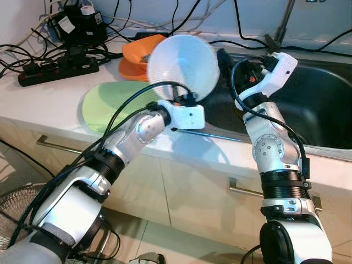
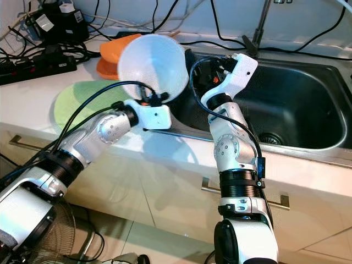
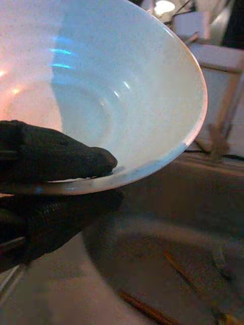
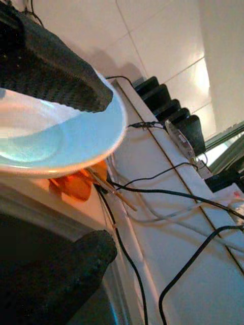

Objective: Kitchen organization

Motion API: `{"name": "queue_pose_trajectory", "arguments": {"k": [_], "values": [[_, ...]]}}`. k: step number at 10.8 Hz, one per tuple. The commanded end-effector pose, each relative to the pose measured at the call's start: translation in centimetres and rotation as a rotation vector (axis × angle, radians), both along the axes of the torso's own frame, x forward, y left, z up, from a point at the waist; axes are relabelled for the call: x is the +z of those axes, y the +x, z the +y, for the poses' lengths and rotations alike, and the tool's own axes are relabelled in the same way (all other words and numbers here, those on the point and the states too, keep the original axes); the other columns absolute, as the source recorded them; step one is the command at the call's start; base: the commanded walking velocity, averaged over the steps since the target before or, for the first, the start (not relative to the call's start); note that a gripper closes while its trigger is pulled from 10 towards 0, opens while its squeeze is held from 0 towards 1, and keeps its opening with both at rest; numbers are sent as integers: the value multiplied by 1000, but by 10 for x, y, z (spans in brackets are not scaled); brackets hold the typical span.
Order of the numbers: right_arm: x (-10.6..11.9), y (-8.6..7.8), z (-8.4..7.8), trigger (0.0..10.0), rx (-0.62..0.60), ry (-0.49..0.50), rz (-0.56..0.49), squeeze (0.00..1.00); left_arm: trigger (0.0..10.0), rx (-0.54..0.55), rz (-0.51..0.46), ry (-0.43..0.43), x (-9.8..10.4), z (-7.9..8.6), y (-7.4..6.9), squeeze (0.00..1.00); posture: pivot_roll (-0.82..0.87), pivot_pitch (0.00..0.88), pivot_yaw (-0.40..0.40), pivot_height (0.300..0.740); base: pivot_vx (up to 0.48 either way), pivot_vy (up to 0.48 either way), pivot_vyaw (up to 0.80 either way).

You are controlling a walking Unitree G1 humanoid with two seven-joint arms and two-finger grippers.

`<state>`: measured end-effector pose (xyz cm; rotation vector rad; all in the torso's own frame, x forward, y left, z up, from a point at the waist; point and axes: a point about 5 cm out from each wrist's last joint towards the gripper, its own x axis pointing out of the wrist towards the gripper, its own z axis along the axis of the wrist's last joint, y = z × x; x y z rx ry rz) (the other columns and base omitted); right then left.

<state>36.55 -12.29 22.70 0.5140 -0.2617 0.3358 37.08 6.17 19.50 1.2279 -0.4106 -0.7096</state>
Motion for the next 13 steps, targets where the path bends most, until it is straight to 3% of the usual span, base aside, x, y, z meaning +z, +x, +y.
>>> {"name": "queue_pose_trajectory", "arguments": {"k": [1,10,11,12,13], "values": [[1,-2,5,10000,32,0,0,0,10000,-24,-45,9,11,-2,1,0,27,0,74,740,0,0,0],[-12,0,6,10000,2,-38,76,0,10000,-129,-78,23,17,-3,-6,0,40,0,67,740,0,0,0],[-13,-1,5,2863,-3,-38,78,0,10000,-141,-77,22,17,-4,-7,0,40,0,68,740,0,0,0],[-14,-1,4,0,-8,-36,82,0,10000,-152,-78,19,18,-5,-8,0,41,0,68,740,0,0,0],[-14,0,4,0,-10,-36,84,0,10000,-166,-81,11,19,-7,-9,0,44,0,67,740,0,0,0]]}}
